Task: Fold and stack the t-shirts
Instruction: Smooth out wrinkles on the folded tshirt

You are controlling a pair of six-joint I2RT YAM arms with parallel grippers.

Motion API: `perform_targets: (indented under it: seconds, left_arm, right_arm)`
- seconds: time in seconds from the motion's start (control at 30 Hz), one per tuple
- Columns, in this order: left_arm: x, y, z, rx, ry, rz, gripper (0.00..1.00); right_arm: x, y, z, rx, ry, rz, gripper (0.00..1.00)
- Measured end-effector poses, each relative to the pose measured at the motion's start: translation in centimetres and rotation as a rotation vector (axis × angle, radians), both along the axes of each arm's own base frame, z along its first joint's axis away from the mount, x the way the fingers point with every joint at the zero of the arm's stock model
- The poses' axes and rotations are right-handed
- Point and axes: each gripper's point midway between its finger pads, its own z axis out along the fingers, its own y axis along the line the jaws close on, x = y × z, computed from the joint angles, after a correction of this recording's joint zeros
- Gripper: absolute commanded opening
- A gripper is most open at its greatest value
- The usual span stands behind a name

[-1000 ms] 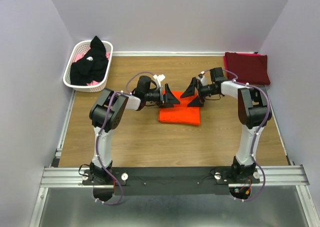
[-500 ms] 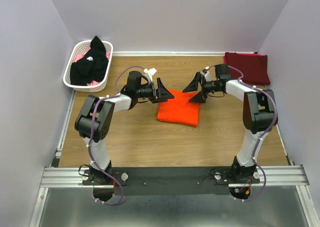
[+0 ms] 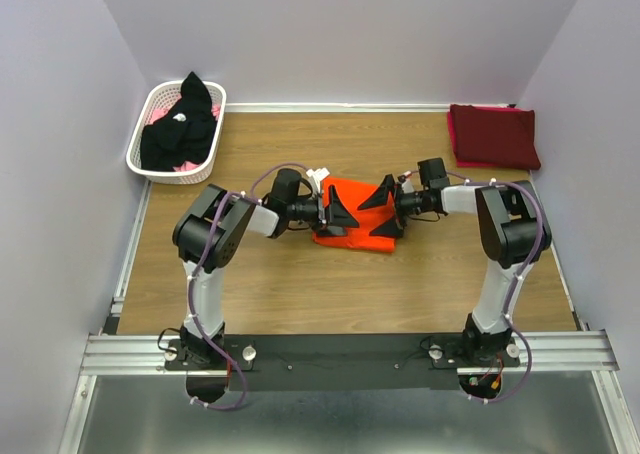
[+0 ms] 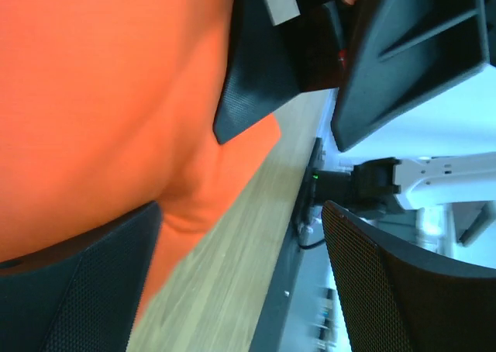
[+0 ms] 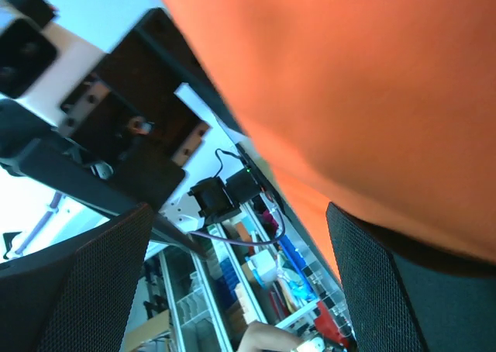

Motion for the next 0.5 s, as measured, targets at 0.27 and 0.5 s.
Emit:
perform_targets:
  seconds: [0.27, 0.5]
  left_arm:
    - [1.7, 1.6, -0.1, -0.028, -0.012, 0.021, 0.94]
    - [-0.3, 2.2, 2.8, -0.019, -0.081, 0.007, 0.94]
  right_arm:
    - [1.3, -1.5, -0.9, 0.003, -0.035, -0.029, 1.0]
    - [1.5, -1.7, 1.7, 0.024, -0.05, -0.049, 1.0]
